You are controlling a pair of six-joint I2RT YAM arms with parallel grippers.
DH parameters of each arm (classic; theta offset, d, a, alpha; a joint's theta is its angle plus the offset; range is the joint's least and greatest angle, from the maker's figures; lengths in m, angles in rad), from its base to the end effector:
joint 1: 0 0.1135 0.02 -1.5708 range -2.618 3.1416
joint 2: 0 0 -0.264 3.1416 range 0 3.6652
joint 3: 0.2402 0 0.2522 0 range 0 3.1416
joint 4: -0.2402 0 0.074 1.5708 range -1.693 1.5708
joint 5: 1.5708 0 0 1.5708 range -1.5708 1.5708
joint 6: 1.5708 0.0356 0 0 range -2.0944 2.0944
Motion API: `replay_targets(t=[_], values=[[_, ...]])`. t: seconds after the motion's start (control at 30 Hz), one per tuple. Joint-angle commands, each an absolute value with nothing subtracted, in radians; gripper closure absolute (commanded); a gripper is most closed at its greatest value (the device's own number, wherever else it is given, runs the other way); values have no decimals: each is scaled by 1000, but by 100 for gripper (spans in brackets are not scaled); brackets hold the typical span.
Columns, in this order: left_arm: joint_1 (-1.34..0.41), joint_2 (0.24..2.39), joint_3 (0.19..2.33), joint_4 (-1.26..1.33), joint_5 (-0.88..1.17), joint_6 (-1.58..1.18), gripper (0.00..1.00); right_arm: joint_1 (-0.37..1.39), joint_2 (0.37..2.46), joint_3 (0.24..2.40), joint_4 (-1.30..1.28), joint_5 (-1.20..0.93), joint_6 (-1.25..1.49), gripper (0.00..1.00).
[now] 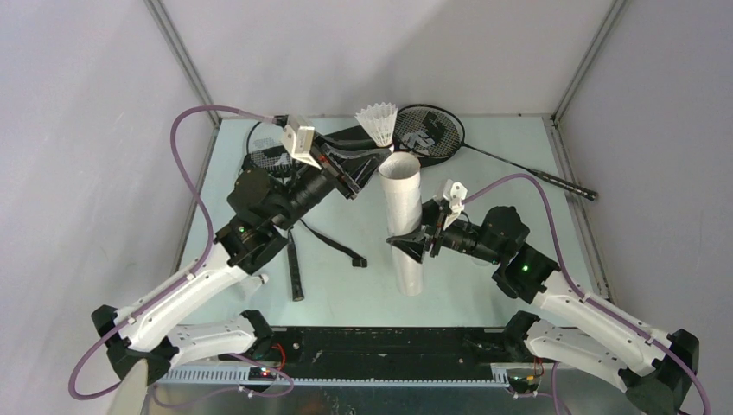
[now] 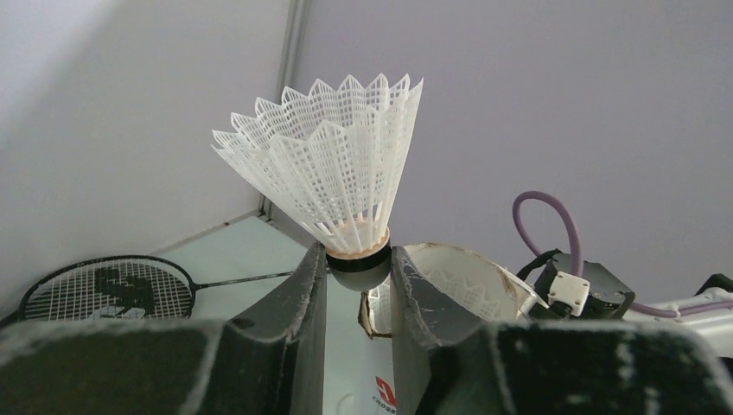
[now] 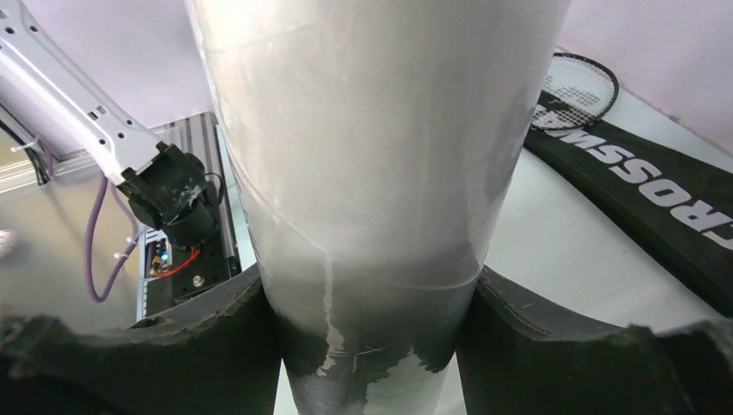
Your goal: Pack up the badminton gear
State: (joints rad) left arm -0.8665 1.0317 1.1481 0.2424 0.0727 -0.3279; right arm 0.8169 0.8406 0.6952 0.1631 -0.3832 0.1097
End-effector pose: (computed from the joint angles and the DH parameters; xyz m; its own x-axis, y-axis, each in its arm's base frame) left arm 0.1426 -0.1719 0.4666 -0.0437 -0.4446 -0.8946 0.8345 0.4761 -0.2774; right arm 0.1285 0.1564 0.3360 -0.0900 0.0525 -0.9946 -0.9278 0.3587 0.1029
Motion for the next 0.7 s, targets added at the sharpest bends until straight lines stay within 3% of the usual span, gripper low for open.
replay_targets(t=[0.0,0.67], values=[[-904,1015,1156,260,72,-279,79,830,828,745,317,-411,126,46],[-932,1029,1240,121,206,-157,74,829,858,746,300,-379,114,49]])
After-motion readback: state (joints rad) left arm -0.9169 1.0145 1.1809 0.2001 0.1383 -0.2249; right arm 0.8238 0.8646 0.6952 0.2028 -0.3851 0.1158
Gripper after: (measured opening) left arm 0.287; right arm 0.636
